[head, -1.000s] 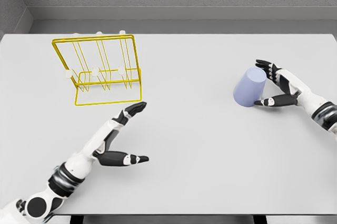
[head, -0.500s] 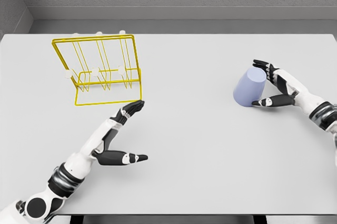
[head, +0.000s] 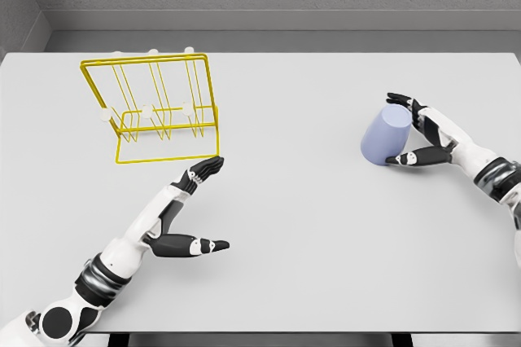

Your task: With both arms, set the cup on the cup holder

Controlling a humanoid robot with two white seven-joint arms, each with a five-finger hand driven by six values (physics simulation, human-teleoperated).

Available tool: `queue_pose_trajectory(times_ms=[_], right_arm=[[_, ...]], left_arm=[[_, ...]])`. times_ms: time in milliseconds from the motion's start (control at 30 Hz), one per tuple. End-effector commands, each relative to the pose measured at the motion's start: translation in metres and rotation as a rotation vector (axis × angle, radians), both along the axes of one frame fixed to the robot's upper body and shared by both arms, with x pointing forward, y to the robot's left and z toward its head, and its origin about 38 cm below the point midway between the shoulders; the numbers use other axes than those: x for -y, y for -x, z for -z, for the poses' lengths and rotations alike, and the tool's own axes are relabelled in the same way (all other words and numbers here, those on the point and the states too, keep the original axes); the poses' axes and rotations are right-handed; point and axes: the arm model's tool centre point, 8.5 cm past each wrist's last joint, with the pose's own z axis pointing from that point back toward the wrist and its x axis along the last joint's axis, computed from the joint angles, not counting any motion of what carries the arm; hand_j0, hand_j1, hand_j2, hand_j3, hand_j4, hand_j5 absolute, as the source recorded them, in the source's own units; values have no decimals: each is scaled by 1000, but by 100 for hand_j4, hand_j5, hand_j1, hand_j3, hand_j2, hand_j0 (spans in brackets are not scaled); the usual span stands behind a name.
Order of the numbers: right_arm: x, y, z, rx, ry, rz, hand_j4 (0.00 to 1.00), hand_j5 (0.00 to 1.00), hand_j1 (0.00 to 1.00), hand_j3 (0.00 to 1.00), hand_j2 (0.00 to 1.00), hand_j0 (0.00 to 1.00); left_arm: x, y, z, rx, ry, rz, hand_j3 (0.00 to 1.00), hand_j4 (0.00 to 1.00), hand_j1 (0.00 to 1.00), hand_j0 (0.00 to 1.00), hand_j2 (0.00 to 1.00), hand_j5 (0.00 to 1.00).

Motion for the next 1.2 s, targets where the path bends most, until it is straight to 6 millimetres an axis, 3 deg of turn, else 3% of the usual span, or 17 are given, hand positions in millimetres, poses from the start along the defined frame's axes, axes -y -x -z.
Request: queue_pose_trajectory(times_ms=[0,333,533,867,1167], right_arm=[[-1,0,-1,3,-6,-1,100,100,100,100,100,100],[-7,-1,-2,8,-11,-15,99,99,99,99,99,99],[-7,-3,-5,14,-25,-11,78,78,78,78,78,78],[-8,-3,-8,25,-45,-14,67,67,67,67,67,67],[-19,-11,-46,149,-34,-65,67,67,67,67,67,67]], left_arm=[[0,0,0,0,2,-1,100,100,100,100,100,100],[-1,-2,-1,2,5,-9,100,100,100,100,100,100],[-3,-2,-1,2,4,-16,100,100,100,100,100,100],[-3,-2,0,1,5,-16,100,100,100,100,100,100],[-3,-1,0,1,6,-15,100,100,100,100,100,100]])
